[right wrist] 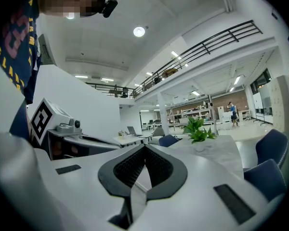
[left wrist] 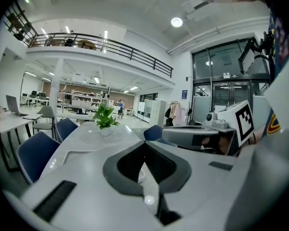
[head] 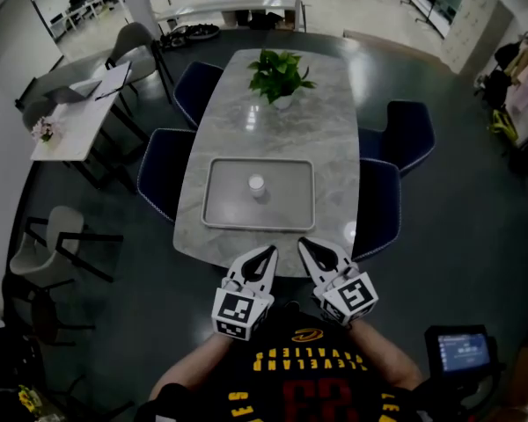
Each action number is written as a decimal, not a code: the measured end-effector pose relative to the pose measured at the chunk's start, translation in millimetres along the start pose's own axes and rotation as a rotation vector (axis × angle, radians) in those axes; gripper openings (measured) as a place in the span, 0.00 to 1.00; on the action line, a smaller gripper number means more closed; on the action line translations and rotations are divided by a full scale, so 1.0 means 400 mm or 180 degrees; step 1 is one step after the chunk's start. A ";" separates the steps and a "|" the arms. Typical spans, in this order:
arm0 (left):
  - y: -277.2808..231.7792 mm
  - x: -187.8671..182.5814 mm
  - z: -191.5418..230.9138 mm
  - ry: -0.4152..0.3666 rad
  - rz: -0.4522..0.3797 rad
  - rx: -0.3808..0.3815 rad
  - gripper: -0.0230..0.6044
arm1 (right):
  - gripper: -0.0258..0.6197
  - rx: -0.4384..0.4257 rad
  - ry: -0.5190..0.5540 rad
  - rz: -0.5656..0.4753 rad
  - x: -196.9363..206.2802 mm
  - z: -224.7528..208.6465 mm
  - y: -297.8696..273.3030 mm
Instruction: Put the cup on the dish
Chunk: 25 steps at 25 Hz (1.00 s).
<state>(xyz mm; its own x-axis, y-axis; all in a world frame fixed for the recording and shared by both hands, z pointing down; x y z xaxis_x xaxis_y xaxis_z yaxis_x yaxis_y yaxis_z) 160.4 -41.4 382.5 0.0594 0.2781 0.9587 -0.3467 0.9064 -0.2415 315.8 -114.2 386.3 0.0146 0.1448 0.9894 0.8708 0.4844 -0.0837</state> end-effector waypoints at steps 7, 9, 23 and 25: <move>0.009 0.011 -0.006 0.0035 -0.0016 -0.0067 0.04 | 0.05 -0.0092 0.0010 -0.0033 0.002 0.002 0.005; 0.011 0.013 -0.010 0.0035 -0.0012 -0.0076 0.04 | 0.05 -0.0099 0.0019 -0.0006 0.005 0.003 0.007; 0.020 0.025 0.044 0.0122 -0.0099 -0.0421 0.04 | 0.05 -0.0414 0.0036 0.0072 0.019 0.006 -0.082; 0.030 0.041 0.035 0.0173 -0.0081 -0.0510 0.04 | 0.05 -0.0525 -0.0003 0.0095 0.034 0.010 -0.075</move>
Point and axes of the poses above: the fingertips, and each gripper's own axes: y backward along the fingers, z to its left, x out of its underside, the point moved 9 cm from there along y, backward along the fingers, and after that the axes turned 2 degrees about x, right-handed, at the moved point
